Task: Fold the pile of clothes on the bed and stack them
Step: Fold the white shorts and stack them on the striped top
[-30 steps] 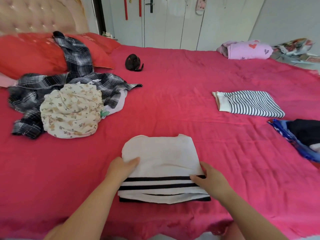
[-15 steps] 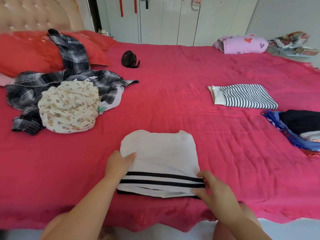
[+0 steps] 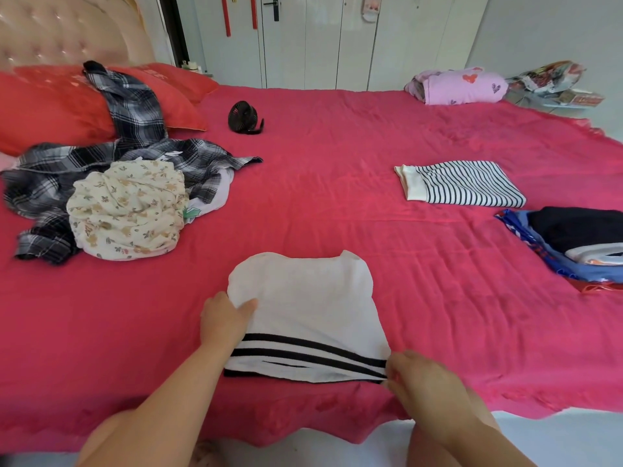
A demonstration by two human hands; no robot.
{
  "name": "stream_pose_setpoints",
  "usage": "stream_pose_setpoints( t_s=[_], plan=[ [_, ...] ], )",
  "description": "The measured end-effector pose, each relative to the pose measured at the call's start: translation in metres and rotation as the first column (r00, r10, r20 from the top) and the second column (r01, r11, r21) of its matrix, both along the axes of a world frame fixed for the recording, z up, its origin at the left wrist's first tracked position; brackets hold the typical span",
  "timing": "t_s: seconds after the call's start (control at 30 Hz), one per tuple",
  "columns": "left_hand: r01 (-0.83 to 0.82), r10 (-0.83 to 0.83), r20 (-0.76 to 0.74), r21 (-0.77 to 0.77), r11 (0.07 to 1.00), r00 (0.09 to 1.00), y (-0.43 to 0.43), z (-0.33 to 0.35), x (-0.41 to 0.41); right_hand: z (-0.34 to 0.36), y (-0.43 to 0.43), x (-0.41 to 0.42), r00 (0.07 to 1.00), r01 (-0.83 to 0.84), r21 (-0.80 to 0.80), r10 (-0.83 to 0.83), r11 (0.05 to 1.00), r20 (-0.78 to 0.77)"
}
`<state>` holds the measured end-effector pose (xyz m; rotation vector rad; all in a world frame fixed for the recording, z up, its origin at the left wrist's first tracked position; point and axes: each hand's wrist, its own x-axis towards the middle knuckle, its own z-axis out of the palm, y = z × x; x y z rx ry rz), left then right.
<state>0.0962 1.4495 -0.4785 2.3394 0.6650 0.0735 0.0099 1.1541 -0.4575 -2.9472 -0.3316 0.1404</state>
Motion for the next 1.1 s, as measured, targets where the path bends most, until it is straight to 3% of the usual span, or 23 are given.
stream_pose_setpoints(
  t_s=[0.07, 0.17, 0.27, 0.33, 0.4, 0.53, 0.7, 0.8, 0.87, 0.97, 1.1],
  plan=[
    [0.005, -0.002, -0.028, 0.120, 0.993, 1.000, -0.002, 0.002, -0.001, 0.001, -0.001, 0.001, 0.999, -0.009, 0.042, 0.011, 0.999, -0.050],
    [-0.011, 0.019, -0.039, 0.211, 0.977, 0.999, -0.003, 0.007, -0.001, 0.004, -0.002, 0.010, 0.990, 0.134, 0.294, -0.116, 0.946, -0.078],
    [-0.028, 0.027, -0.012, -0.053, 0.998, 1.000, -0.002, 0.009, 0.002, 0.003, 0.000, 0.028, 0.971, 0.228, 0.477, -0.235, 0.849, -0.046],
    [-0.080, 0.070, -0.051, -0.238, 0.968, 0.996, -0.005, 0.012, 0.006, 0.000, 0.008, 0.042, 0.966, 0.256, 0.461, -0.236, 0.849, -0.102],
    [-0.125, 0.088, -0.136, -0.299, 0.946, 0.987, -0.009, 0.015, 0.009, -0.004, 0.020, 0.054, 0.948, 0.314, 0.454, -0.249, 0.834, -0.199],
    [-0.119, 0.064, -0.195, -0.285, 0.951, 0.979, -0.007, 0.013, 0.015, -0.008, 0.041, 0.072, 0.868, 0.489, 0.480, -0.351, 0.729, -0.352],
    [-0.100, 0.048, -0.167, -0.320, 0.942, 0.985, -0.004, 0.006, 0.015, -0.006, 0.043, 0.085, 0.842, 0.532, 0.553, -0.332, 0.642, -0.425],
    [-0.091, 0.071, -0.141, -0.146, 0.985, 0.988, -0.005, 0.005, 0.013, -0.005, 0.047, 0.089, 0.844, 0.527, 0.514, -0.343, 0.676, -0.413],
    [-0.082, 0.068, -0.115, -0.125, 0.989, 0.991, -0.008, 0.005, 0.011, -0.007, 0.049, 0.090, 0.862, 0.501, 0.492, -0.361, 0.712, -0.355],
    [-0.039, 0.046, 0.011, -0.343, 0.939, 0.999, -0.011, 0.006, 0.009, -0.006, 0.046, 0.094, 0.882, 0.465, 0.519, -0.322, 0.718, -0.345],
    [-0.054, 0.070, 0.005, -0.572, 0.818, 0.998, -0.016, 0.017, 0.018, 0.009, 0.035, 0.104, 0.869, 0.493, 0.640, -0.297, 0.589, -0.396]
  ],
)
